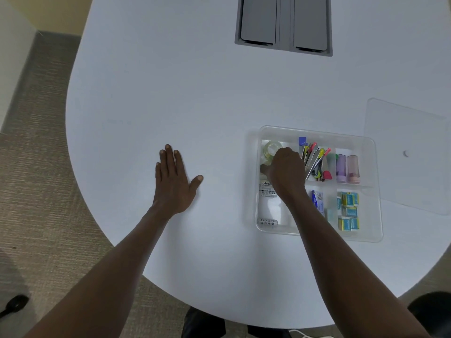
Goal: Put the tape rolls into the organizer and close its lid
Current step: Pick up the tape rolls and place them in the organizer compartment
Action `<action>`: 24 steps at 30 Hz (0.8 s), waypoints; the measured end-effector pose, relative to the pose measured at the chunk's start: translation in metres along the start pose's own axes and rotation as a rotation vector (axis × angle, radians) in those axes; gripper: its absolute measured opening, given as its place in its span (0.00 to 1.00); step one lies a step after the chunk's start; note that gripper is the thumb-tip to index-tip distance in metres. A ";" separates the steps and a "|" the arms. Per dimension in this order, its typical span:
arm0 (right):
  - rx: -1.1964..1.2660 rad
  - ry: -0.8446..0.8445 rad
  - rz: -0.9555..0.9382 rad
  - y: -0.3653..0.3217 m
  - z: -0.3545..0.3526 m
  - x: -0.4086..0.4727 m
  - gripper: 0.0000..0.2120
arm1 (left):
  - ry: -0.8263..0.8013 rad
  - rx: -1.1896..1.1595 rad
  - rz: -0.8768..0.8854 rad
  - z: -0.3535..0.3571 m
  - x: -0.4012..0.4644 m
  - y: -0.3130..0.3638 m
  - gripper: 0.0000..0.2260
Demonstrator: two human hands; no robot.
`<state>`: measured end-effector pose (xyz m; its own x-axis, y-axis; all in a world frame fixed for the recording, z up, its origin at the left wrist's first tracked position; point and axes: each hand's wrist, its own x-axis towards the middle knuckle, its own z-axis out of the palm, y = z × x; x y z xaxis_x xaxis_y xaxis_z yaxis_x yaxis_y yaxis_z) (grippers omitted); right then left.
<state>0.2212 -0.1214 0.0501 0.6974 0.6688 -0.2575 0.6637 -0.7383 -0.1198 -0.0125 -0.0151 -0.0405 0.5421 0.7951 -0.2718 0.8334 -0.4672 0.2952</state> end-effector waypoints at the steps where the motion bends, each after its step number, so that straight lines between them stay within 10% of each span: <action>1: -0.004 0.003 0.024 -0.001 0.001 0.001 0.26 | 0.000 0.000 0.001 0.000 0.000 0.000 0.40; 7: -0.007 -0.017 0.073 -0.001 0.012 0.005 0.44 | 0.000 -0.002 -0.003 -0.001 -0.001 0.001 0.40; 24: 0.012 -0.042 0.086 -0.003 0.014 0.004 0.42 | 0.003 -0.005 -0.007 0.000 -0.001 0.002 0.40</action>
<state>0.2181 -0.1174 0.0360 0.7397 0.5987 -0.3071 0.5985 -0.7940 -0.1065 -0.0120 -0.0167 -0.0394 0.5362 0.7995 -0.2707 0.8364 -0.4599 0.2981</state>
